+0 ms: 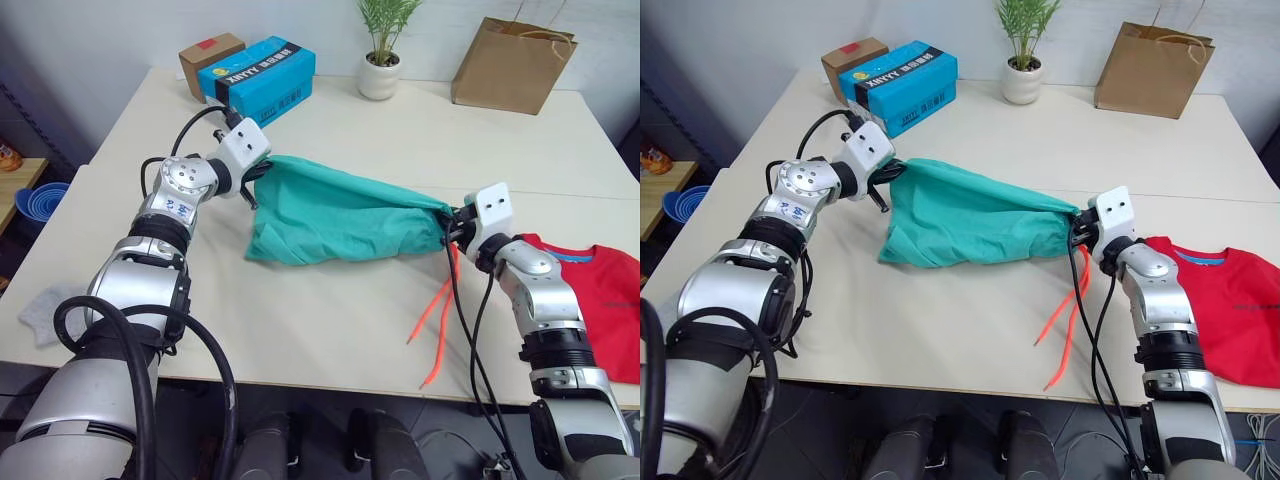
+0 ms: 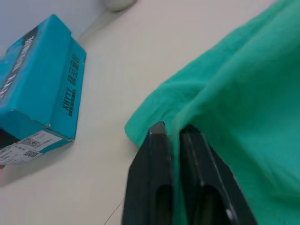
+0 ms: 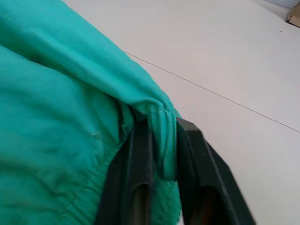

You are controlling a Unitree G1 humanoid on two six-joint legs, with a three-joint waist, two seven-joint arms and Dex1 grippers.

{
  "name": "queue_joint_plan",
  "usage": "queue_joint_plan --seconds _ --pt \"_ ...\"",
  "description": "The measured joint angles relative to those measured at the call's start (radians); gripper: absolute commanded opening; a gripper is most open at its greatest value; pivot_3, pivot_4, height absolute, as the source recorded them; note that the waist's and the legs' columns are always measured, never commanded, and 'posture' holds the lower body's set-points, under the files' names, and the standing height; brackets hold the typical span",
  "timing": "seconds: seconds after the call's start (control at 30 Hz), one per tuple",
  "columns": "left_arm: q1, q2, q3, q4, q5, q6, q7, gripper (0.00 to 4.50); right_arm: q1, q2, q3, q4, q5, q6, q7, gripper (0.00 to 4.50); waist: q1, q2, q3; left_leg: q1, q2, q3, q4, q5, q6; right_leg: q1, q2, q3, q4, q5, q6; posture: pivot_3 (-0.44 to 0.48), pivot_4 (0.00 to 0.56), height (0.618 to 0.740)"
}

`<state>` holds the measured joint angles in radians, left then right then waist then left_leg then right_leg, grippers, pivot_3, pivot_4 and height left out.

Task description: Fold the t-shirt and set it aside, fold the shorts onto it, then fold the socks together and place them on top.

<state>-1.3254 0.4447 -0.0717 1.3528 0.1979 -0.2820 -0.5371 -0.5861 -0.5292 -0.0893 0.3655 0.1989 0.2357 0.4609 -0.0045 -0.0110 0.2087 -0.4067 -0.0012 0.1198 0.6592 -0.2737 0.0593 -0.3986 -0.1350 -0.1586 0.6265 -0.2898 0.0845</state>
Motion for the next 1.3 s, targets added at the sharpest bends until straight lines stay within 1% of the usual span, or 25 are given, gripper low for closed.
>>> queue_joint_plan --seconds 0.07,0.13,0.23,0.27,0.3,0.33,0.37,0.4,0.47,0.5,0.57,0.6,0.67,0.7,0.77,0.83,0.97,1.03,1.07,1.17,1.27,1.3 --pt "0.0 -0.001 0.047 0.0 -0.026 0.002 0.029 1.93 0.016 -0.011 -0.016 -0.009 -0.006 -0.014 -0.007 2.59 0.0 0.0 0.0 0.0 0.0 0.0 0.0 0.0 0.0 0.0 -0.002 0.0 0.0 0.0 0.0 0.0 0.15 0.74" --pt "0.0 -0.001 0.085 0.0 -0.046 0.002 0.054 2.5 0.032 -0.013 -0.043 -0.027 -0.007 -0.018 -0.012 3.23 0.0 0.0 0.0 0.0 0.0 0.0 0.0 0.0 0.0 0.0 -0.002 0.0 0.001 0.0 0.0 0.0 0.15 0.74" --pt "0.0 0.003 0.154 -0.003 -0.1 -0.008 0.058 3.52 0.093 -0.029 -0.101 -0.116 0.026 -0.023 0.001 4.38 0.0 0.0 0.0 0.0 0.0 0.0 0.0 0.0 0.0 0.0 -0.002 0.0 0.0 0.0 0.0 0.0 0.15 0.74" --pt "0.0 0.01 0.174 -0.003 -0.117 -0.015 0.046 3.84 0.112 -0.041 -0.119 -0.139 0.035 -0.03 0.013 4.5 0.001 0.0 0.0 0.0 0.0 0.0 0.0 0.0 0.0 0.0 -0.002 0.0 0.0 0.0 0.0 0.0 0.15 0.74" --pt "0.001 0.018 0.2 -0.01 -0.144 -0.032 0.004 4.12 0.145 -0.062 -0.146 -0.177 0.051 -0.046 0.038 4.5 0.001 0.0 0.0 0.0 0.0 0.0 -0.001 0.0 0.0 0.0 -0.001 0.0 0.0 0.0 0.0 0.0 0.15 0.74" --pt "0.008 0.027 0.224 -0.032 -0.181 -0.049 -0.077 4.48 0.182 -0.085 -0.165 -0.22 0.07 -0.075 0.081 4.5 0.001 0.0 0.0 0.0 0.0 0.0 -0.001 0.0 0.0 0.0 0.001 -0.001 -0.001 0.0 0.0 0.0 0.15 0.74" --pt "0.02 0.033 0.238 -0.059 -0.212 -0.059 -0.151 4.48 0.209 -0.101 -0.169 -0.252 0.082 -0.098 0.121 4.5 0.0 0.0 0.0 0.0 0.0 0.0 -0.001 0.0 0.0 0.0 0.002 -0.001 -0.001 0.0 0.0 0.0 0.15 0.74" --pt "0.043 0.034 0.254 -0.111 -0.259 -0.066 -0.282 4.48 0.244 -0.121 -0.168 -0.301 0.101 -0.128 0.185 4.5 0.0 0.0 0.0 0.001 0.0 0.001 -0.001 0.0 -0.001 0.0 0.003 0.0 -0.001 0.0 0.0 0.0 0.15 0.74" --pt "0.136 0.028 0.24 -0.263 -0.338 -0.033 -0.549 4.48 0.303 -0.159 -0.111 -0.389 0.109 -0.173 0.31 4.5 -0.002 0.0 0.0 0.003 0.0 0.002 0.0 0.0 -0.001 0.002 0.003 0.0 0.0 0.0 0.0 0.0 0.15 0.74" --pt "0.191 0.027 0.218 -0.343 -0.362 0.003 -0.64 4.48 0.319 -0.173 -0.079 -0.415 0.107 -0.188 0.352 4.5 -0.007 0.0 0.0 0.003 0.0 0.002 0.0 0.0 -0.001 0.002 0.003 0.001 0.0 0.0 0.0 0.0 0.15 0.74" --pt "0.333 0.033 0.16 -0.528 -0.392 0.095 -0.759 4.48 0.332 -0.186 -0.018 -0.434 0.076 -0.207 0.404 4.5 -0.021 0.0 0.0 0.003 0.001 0.002 0.002 0.0 -0.001 0.002 0.002 0.002 0.002 0.0 0.0 0.0 0.15 0.74" --pt "0.393 0.034 0.133 -0.604 -0.396 0.132 -0.784 4.48 0.332 -0.187 0.001 -0.432 0.055 -0.216 0.409 4.5 -0.023 0.0 0.0 0.003 0.001 0.001 0.003 0.0 -0.001 0.002 0.001 0.002 0.002 0.0 -0.001 0.0 0.15 0.74" --pt "0.541 0.043 0.073 -0.831 -0.379 0.182 -0.766 4.48 0.305 -0.17 0.049 -0.401 -0.019 -0.251 0.384 4.5 -0.029 0.0 0.0 0.003 0.003 0.001 0.003 0.0 -0.001 0.002 0.0 0.003 0.002 0.001 -0.002 0.0 0.15 0.74" --pt "0.588 0.043 0.049 -0.898 -0.359 0.196 -0.743 4.48 0.284 -0.157 0.07 -0.378 -0.053 -0.267 0.367 4.5 -0.026 0.0 0.0 0.003 0.003 0.001 0.003 0.0 -0.002 0.002 0.0 0.003 0.001 0.001 -0.002 0.0 0.15 0.74" --pt "0.635 0.045 0.025 -0.961 -0.324 0.214 -0.686 4.48 0.253 -0.141 0.109 -0.342 -0.11 -0.296 0.34 4.5 -0.022 0.0 0.0 0.003 0.003 0.0 0.004 0.001 -0.003 0.002 0.0 0.003 0.001 0.001 -0.003 0.0 0.15 0.74" --pt "0.662 0.063 0.02 -0.969 -0.271 0.195 -0.602 4.48 0.22 -0.127 0.147 -0.285 -0.178 -0.34 0.306 4.5 -0.018 0.0 0.0 0.003 0.003 -0.001 0.004 0.001 -0.003 0.002 -0.001 0.003 0.001 0.001 -0.003 0.0 0.15 0.74" --pt "0.672 0.09 0.016 -0.851 -0.174 0.1 -0.446 4.48 0.157 -0.096 0.199 -0.149 -0.284 -0.415 0.237 4.5 -0.018 0.001 0.0 0.003 0.002 -0.002 0.003 0.001 -0.003 0.002 -0.002 0.002 0.001 0.001 -0.003 0.0 0.15 0.74" --pt "0.67 0.091 0.012 -0.793 -0.149 0.047 -0.401 4.48 0.12 -0.083 0.215 -0.083 -0.322 -0.448 0.206 4.5 -0.018 0.001 0.0 0.003 0.002 -0.001 0.003 0.001 -0.003 0.002 -0.002 0.001 0.002 0.001 -0.003 0.0 0.15 0.74" --pt "0.662 0.089 0.012 -0.761 -0.144 0.012 -0.379 4.48 0.081 -0.075 0.227 -0.03 -0.348 -0.467 0.178 4.5 -0.021 0.001 0.0 0.003 0.002 -0.001 0.004 0.001 -0.003 0.002 -0.003 0.001 0.002 0.001 -0.003 0.0 0.15 0.74" --pt "0.615 0.082 0.006 -0.663 -0.127 -0.044 -0.325 4.5 -0.019 -0.059 0.242 0.113 -0.409 -0.514 0.116 3.95 -0.021 0.0 -0.001 0.004 0.001 -0.002 0.004 0.002 -0.002 0.003 -0.005 0.0 0.002 0.002 -0.004 0.0 0.15 0.74" --pt "0.572 0.075 0.002 -0.577 -0.12 -0.078 -0.294 3.88 -0.054 -0.047 0.251 0.211 -0.43 -0.557 0.087 2.93 -0.022 0.001 -0.001 0.004 0.001 -0.001 0.004 0.002 -0.002 0.003 -0.005 0.0 0.002 0.002 -0.003 0.0 0.15 0.74" --pt "0.554 0.07 -0.002 -0.545 -0.116 -0.085 -0.285 3.57 -0.068 -0.046 0.259 0.238 -0.437 -0.573 0.082 2.53 -0.023 0.001 -0.001 0.004 0.001 -0.001 0.004 0.002 -0.001 0.003 -0.005 0.0 0.003 0.002 -0.003 0.0 0.15 0.74"
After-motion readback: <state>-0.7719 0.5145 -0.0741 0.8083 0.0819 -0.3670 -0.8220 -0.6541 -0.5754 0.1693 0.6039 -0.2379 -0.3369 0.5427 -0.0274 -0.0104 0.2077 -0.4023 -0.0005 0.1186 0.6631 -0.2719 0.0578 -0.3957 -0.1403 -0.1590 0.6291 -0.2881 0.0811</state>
